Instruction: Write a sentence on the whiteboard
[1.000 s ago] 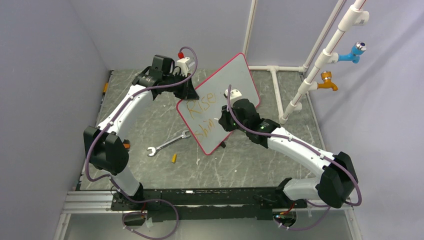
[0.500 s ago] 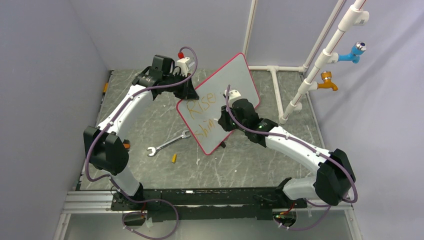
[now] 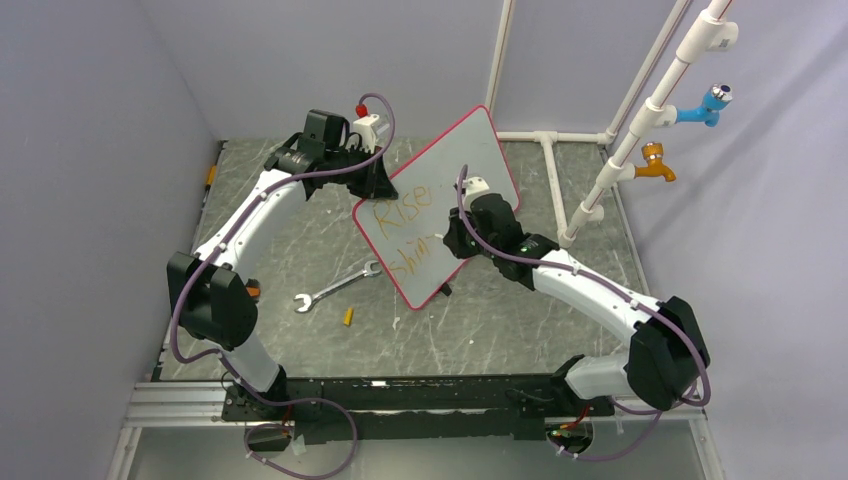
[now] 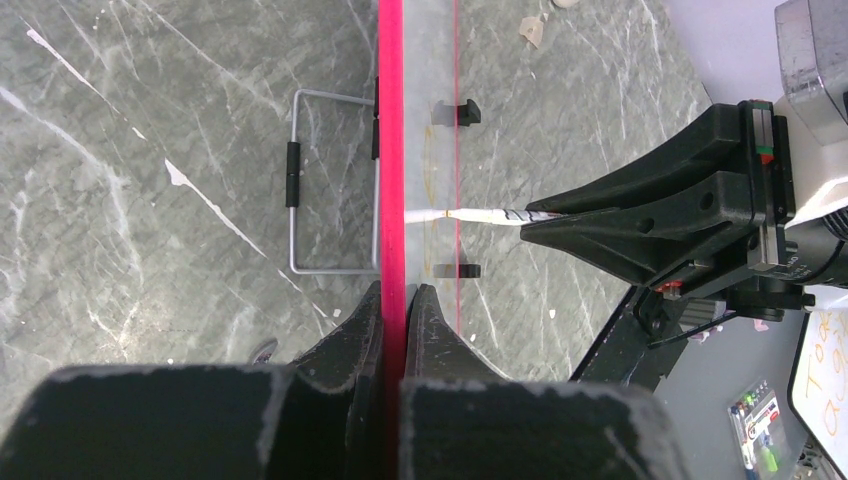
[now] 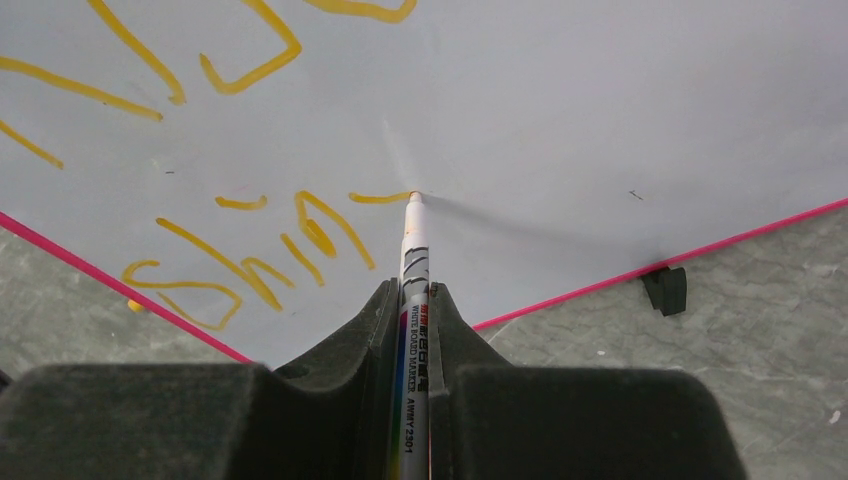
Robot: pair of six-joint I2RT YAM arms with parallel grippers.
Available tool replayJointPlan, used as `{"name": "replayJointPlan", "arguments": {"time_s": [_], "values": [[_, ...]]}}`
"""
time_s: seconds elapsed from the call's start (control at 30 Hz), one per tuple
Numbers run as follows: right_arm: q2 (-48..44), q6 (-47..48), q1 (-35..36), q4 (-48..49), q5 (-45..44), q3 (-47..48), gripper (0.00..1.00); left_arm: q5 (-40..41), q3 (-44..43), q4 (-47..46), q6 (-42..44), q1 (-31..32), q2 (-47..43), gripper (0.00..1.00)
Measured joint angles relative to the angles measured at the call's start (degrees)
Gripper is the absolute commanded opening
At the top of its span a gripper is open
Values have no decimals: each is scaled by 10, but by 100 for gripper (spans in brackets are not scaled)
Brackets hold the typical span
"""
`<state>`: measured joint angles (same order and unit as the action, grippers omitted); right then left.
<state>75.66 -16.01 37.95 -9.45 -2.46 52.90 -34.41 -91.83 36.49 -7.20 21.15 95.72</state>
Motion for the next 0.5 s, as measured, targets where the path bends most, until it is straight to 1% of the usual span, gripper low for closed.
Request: {"name": "replayJointPlan", "arguments": {"time_s": [0.5], "values": [[15,1,-2,-25,10,34,0,2,0,0,0,0,0,0]]}}
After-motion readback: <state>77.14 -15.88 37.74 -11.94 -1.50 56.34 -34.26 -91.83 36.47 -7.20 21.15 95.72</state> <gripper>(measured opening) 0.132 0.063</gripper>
